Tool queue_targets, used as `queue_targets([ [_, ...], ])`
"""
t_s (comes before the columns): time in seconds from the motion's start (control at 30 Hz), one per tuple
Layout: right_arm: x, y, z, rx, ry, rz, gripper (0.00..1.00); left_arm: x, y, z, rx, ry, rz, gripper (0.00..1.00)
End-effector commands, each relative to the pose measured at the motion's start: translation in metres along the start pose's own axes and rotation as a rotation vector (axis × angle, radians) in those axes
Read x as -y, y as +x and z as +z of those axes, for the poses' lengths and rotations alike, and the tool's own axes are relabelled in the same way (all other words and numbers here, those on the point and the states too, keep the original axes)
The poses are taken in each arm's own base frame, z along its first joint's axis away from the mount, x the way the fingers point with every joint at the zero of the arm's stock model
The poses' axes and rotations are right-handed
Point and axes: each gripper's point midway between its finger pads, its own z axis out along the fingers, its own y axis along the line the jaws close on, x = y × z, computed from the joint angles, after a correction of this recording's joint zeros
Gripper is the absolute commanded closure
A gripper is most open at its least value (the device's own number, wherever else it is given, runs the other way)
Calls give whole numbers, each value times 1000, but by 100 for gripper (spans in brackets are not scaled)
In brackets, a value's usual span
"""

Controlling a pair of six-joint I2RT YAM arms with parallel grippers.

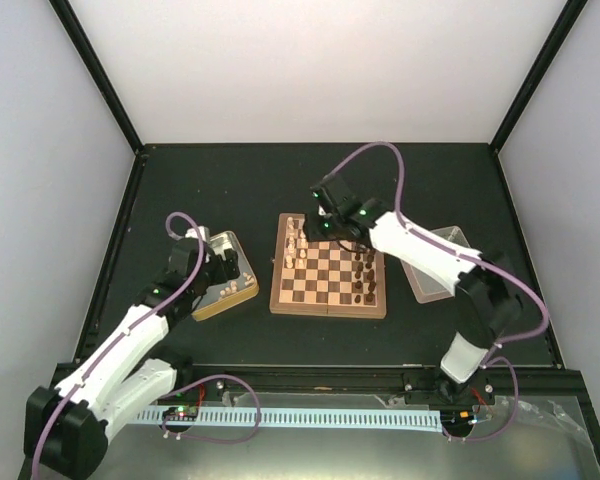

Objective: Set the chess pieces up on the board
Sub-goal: Adjust the chess piece on the chessboard, then adjust the storage box at the center of the board.

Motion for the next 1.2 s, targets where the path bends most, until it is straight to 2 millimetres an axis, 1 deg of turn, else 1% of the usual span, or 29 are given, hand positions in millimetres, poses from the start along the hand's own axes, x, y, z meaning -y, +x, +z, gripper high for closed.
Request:
queue_targets([
  [0.0, 25, 10, -26, 86, 46, 18, 53, -1, 11, 10, -66, -8, -85, 2],
  [0.03, 29, 13, -34, 99, 46, 24, 53, -2, 18, 13, -100, -19, -93, 3],
  [0.13, 41, 31, -44, 91, 55, 32, 53, -3, 38, 18, -200, -24, -105, 5],
  [0.17, 44, 37, -47, 90, 55, 32, 53, 0, 44, 20, -231, -8, -102, 7],
  [0.2, 47, 42, -50, 93, 54, 32, 53, 6, 50, 21, -263, 30, -82, 9],
  [0.27, 54, 53, -55, 96, 52, 28, 52, 26, 58, 22, -334, 138, -33, 12],
  [0.33, 57, 63, -56, 95, 39, 14, 49, 42, 69, 24, -420, 222, 8, 14],
  [0.37, 57, 64, -57, 97, 31, 8, 49, 44, 75, 25, -459, 228, 16, 16],
  [0.47, 54, 67, -59, 98, 0, -19, 49, 39, 89, 30, -551, 181, 55, 21],
  [0.53, 54, 69, -59, 104, -7, -31, 49, 34, 96, 32, -579, 138, 72, 22],
  [0.6, 56, 70, -62, 113, -5, -37, 49, 37, 99, 29, -590, 150, 81, 22],
  [0.7, 58, 68, -70, 147, -10, -28, 48, 45, 95, 23, -585, 187, 88, 22],
  [0.77, 57, 67, -72, 157, -18, -20, 48, 50, 91, 18, -576, 208, 103, 23],
  [0.83, 56, 66, -73, 157, -22, -12, 48, 46, 92, 15, -599, 175, 119, 28],
  [0.87, 56, 67, -73, 156, -23, -6, 48, 37, 97, 11, -633, 123, 124, 30],
  [0.93, 56, 68, -73, 153, -27, 1, 48, 23, 100, 4, -659, 20, 141, 32],
  [1.0, 57, 70, -71, 149, -30, 7, 48, 13, 103, -2, -670, -49, 164, 34],
  [1.07, 57, 72, -69, 144, -30, 9, 48, 10, 107, -1, -683, -72, 166, 42],
  [1.17, 58, 73, -64, 130, -22, 9, 48, 7, 113, 6, -717, -103, 175, 54],
])
